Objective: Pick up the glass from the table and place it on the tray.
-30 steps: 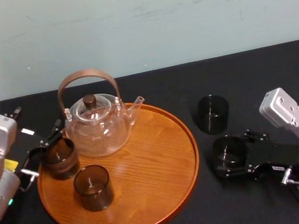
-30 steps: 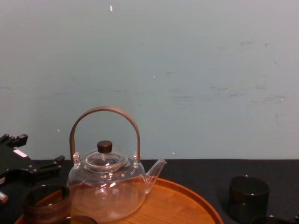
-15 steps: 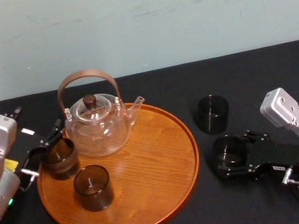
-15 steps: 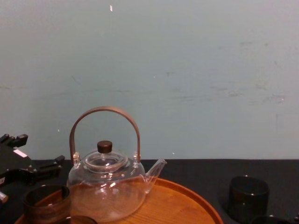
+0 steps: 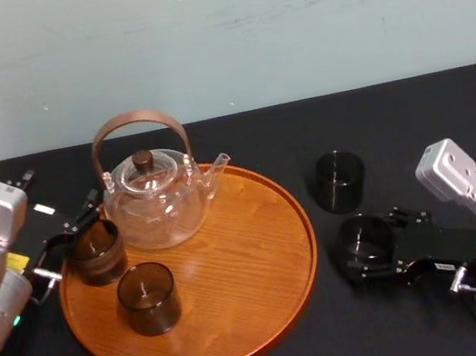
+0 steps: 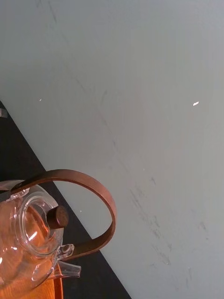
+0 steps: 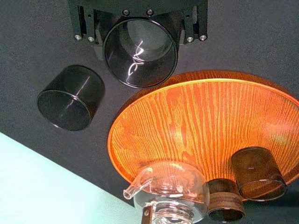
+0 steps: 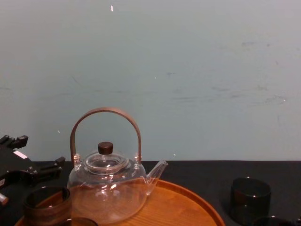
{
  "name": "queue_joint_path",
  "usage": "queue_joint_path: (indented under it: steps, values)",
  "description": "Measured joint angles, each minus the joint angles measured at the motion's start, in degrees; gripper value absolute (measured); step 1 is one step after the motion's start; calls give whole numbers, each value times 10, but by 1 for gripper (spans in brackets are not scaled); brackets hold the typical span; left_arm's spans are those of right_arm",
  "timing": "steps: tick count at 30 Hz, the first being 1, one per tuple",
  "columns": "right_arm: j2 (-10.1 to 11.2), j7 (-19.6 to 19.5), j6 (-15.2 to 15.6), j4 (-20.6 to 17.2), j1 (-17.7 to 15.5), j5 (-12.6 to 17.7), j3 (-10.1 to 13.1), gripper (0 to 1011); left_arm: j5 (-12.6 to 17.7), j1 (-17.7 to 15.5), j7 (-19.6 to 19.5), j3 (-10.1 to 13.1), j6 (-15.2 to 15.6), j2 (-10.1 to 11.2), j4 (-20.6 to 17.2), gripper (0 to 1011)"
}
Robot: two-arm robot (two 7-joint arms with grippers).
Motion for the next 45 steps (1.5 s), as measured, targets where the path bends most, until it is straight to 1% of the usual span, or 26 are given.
queue_joint_path:
  steps: [5,11,17,20,23,24,30,32,33,39,40,45]
  values:
    - [4,4,0,-6,-2,10,6,911,0,0,0,0,0,0,0,1001]
    - [11,20,1,-20,9,24,9,911,0,0,0,0,0,0,0,1001]
    - [17,37,-1,-31,32,30,-2,911,0,0,0,0,0,0,0,1001]
    - [17,45,-5,-32,46,31,-11,911,0,0,0,0,0,0,0,1001]
    - [12,51,-8,-29,62,30,-24,911,0,0,0,0,0,0,0,1001]
    - [8,54,-10,-27,69,30,-31,911,0,0,0,0,0,0,0,1001]
    - [-6,63,-15,-20,93,28,-54,911,0,0,0,0,0,0,0,1001]
    - [-14,68,-18,-16,105,27,-67,911,0,0,0,0,0,0,0,1001]
    - [-14,68,-18,-16,105,27,-67,911,0,0,0,0,0,0,0,1001]
    - [-33,80,-24,-2,129,20,-100,911,0,0,0,0,0,0,0,1001]
    - [-33,80,-24,-2,129,20,-100,911,0,0,0,0,0,0,0,1001]
    - [-46,83,-34,7,141,14,-121,911,0,0,0,0,0,0,0,1001]
